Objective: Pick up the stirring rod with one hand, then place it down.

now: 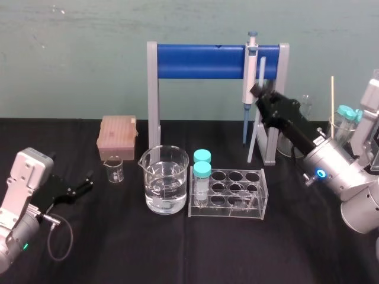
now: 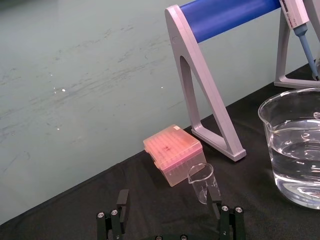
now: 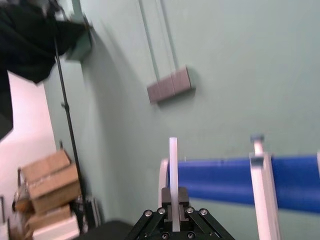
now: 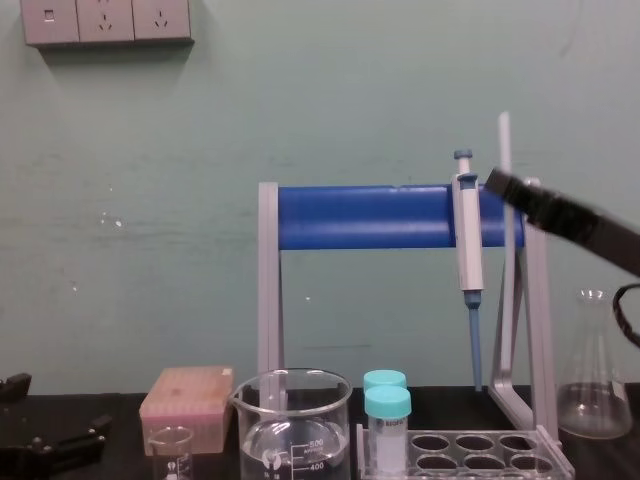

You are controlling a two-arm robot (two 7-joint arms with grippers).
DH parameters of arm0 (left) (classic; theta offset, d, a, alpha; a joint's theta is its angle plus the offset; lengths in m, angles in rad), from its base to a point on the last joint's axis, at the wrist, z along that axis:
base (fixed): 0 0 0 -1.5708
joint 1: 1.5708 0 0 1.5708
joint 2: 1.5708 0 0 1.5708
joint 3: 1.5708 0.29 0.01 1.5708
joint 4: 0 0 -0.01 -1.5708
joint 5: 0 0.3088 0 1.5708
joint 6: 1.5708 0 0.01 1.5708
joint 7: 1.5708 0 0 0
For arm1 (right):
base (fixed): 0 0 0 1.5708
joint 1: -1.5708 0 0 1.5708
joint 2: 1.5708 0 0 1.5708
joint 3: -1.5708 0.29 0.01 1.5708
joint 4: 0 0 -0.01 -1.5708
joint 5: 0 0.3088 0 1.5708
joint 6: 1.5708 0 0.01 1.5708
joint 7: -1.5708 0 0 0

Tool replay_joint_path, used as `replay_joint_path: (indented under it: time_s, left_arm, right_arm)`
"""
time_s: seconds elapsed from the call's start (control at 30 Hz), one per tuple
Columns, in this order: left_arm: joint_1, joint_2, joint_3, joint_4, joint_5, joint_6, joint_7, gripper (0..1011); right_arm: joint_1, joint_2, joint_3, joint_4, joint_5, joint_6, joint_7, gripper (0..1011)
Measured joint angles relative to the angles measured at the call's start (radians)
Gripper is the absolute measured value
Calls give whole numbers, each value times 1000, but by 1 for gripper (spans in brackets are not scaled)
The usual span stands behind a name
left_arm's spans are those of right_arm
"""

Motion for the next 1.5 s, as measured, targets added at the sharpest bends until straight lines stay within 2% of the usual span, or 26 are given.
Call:
replay_joint_path:
  time_s: [0.1, 0.17, 0.2, 0.3, 0.33, 0.43, 0.6, 0.83, 1.5]
  left_arm:
    - [0, 0, 0, 0, 0, 0, 0, 1000]
    - [0, 0, 0, 0, 0, 0, 0, 1000]
    - [0, 0, 0, 0, 0, 0, 0, 1000]
    - [0, 0, 0, 0, 0, 0, 0, 1000]
    - [0, 0, 0, 0, 0, 0, 0, 1000]
    - [0, 0, 0, 0, 0, 0, 0, 1000]
    - [0, 0, 0, 0, 0, 0, 0, 1000]
    - [0, 0, 0, 0, 0, 0, 0, 1000]
    - [0, 0, 0, 0, 0, 0, 0, 1000]
  right_arm:
    - [-2, -6, 11, 2, 11, -46, 13, 67]
    - [-4, -7, 12, 9, -5, -96, 17, 67]
    - [-5, -3, 9, 15, -37, -143, 15, 67]
    - [-8, 2, 3, 28, -94, -208, 4, 67]
    - [-10, 6, 0, 36, -127, -242, -4, 67]
    - [-13, 11, 0, 52, -170, -277, -15, 67]
    - [-16, 14, 7, 87, -210, -303, -22, 67]
    - [-15, 8, 17, 123, -238, -315, -27, 67]
    - [-14, 8, 18, 122, -237, -313, -29, 67]
